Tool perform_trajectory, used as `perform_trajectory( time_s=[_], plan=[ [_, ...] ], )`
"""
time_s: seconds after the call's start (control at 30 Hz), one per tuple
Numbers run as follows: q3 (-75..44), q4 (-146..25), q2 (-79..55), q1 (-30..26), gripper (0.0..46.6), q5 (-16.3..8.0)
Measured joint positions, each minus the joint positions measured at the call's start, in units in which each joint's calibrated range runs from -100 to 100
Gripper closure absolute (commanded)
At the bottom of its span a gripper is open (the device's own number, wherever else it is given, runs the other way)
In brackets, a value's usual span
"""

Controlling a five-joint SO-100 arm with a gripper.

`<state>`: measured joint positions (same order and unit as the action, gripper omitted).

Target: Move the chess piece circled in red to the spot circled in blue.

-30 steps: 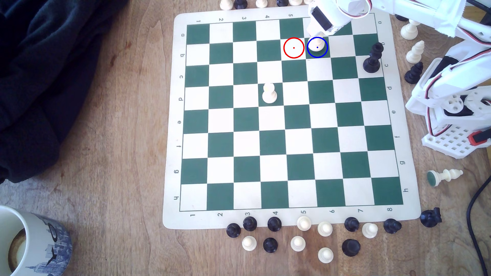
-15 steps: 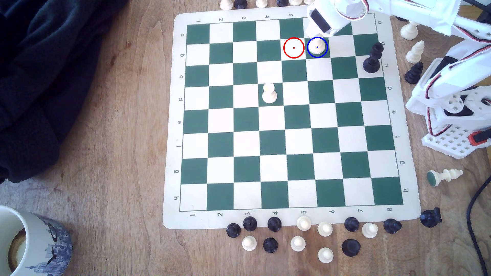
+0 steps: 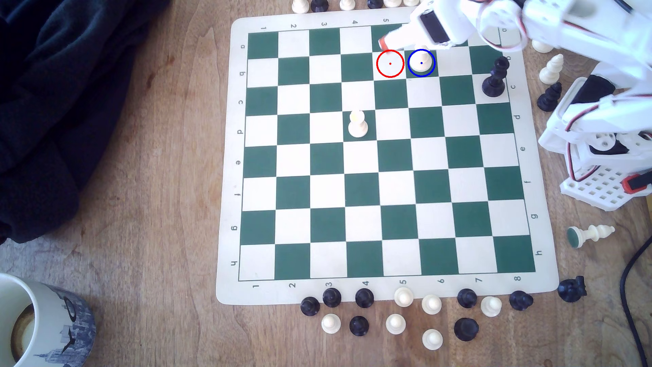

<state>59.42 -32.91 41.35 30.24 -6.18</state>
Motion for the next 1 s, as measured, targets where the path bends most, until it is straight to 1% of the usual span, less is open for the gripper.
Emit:
perform_trajectory(
  time_s=[0.03, 0.07, 0.1, 0.2, 0.23, 0.3, 0.33, 0.37, 0.47, 0.5, 0.6, 0.63, 0.67, 0.77, 0.8, 1.0],
  plan=[
    [1.5, 1.5, 2.2, -0.4, 39.7, 0.0],
    [4.4, 4.4, 5.7, -1.6, 46.3, -0.1],
    [5.2, 5.3, 7.1, -2.3, 46.4, -0.1],
    [6.9, 6.1, 11.2, -4.6, 46.4, -1.4],
    [7.7, 6.4, 13.9, -6.6, 46.4, -1.9],
    [9.1, 7.5, 16.4, -7.2, 46.4, -2.0],
    [11.3, 9.4, 18.6, -7.6, 46.4, -2.0],
    [16.0, 14.2, 23.2, -8.8, 46.4, -2.1],
    [21.3, 20.2, 29.2, -9.5, 46.4, -2.0],
    [25.9, 24.1, 34.3, -9.7, 46.4, -1.2],
    [30.9, 28.5, 40.0, -10.3, 46.4, 1.1],
    [33.6, 31.7, 42.6, -10.4, 46.4, 2.0],
    [37.6, 39.0, 45.8, -11.0, 46.4, 2.7],
    [38.9, 49.0, 48.1, -11.7, 46.4, 3.0],
    [39.0, 56.0, 49.1, -12.2, 46.4, 3.0],
    [39.2, 79.9, 50.9, -13.7, 46.4, 3.0]
  ],
)
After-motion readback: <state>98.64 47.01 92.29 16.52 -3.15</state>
